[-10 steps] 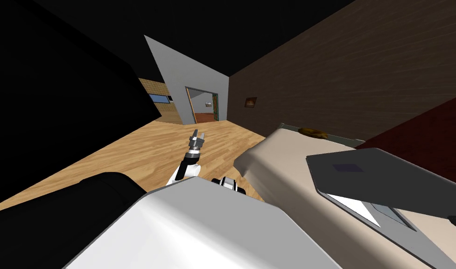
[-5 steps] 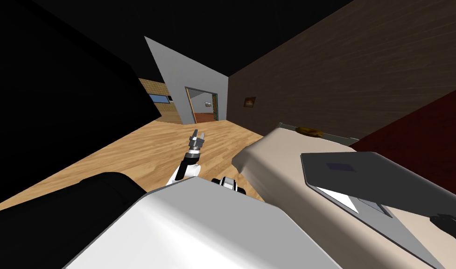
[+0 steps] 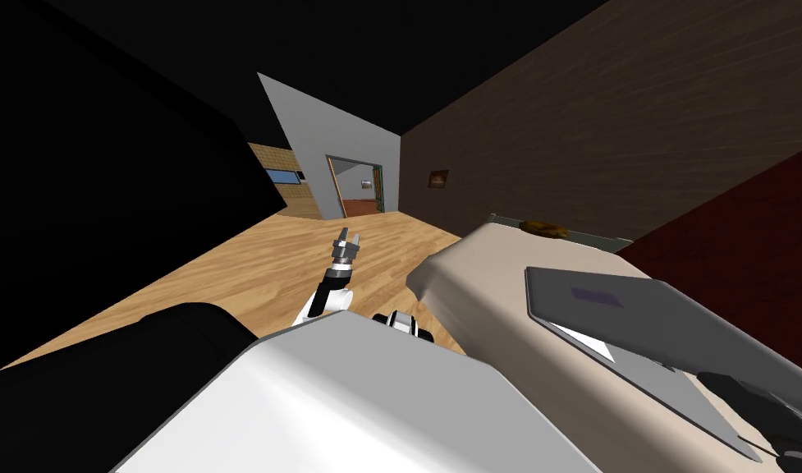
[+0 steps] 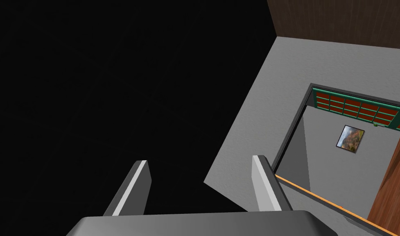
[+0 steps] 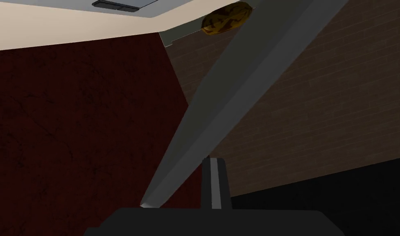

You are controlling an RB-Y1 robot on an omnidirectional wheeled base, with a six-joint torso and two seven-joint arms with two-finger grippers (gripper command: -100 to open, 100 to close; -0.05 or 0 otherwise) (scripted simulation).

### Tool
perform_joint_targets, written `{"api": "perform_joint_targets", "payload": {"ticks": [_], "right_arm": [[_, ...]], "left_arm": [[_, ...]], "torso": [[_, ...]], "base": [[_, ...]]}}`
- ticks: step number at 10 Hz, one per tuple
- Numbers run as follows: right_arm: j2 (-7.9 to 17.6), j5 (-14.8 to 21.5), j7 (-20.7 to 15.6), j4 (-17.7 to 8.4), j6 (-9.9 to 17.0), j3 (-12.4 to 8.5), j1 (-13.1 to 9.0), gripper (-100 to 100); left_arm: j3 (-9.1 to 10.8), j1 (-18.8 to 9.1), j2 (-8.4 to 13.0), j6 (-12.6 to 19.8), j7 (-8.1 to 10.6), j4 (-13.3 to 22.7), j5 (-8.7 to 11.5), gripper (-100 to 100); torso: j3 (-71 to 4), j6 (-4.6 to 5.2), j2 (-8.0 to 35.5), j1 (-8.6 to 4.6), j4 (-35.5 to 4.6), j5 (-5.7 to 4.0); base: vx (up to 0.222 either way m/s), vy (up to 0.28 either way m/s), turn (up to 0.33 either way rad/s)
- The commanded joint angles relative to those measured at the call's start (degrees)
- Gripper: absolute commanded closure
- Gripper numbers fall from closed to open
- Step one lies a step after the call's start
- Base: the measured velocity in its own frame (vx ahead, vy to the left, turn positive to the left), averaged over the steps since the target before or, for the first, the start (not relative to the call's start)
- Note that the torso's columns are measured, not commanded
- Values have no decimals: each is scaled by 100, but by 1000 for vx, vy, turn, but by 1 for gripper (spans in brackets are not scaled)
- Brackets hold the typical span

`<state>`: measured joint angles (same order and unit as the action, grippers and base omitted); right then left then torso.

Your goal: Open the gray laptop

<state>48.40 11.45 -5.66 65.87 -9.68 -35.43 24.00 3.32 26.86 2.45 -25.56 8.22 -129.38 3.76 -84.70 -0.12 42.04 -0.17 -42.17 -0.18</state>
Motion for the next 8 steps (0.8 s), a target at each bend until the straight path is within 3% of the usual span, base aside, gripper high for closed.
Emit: {"api": "perform_joint_targets", "payload": {"ticks": [1, 2, 8], "right_arm": [[-312, -78, 10, -248, -223, 92, -301, 100], [-100, -118, 125, -83, -44, 62, -96, -100], [596, -406, 675, 147, 366, 96, 336, -100]], "left_arm": [[0, 0, 0, 0, 0, 0, 0, 0], [0, 0, 0, 0, 0, 0, 0, 0], [-1, 0, -1, 0, 0, 0, 0, 0]], "torso": [[6, 3, 11, 12, -6, 12], [15, 9, 27, 11, -11, 15], [13, 12, 25, 9, -11, 15]], "base": [[-38, -78, 11], [-29, -26, 41], [-19, 35, 35]]}}
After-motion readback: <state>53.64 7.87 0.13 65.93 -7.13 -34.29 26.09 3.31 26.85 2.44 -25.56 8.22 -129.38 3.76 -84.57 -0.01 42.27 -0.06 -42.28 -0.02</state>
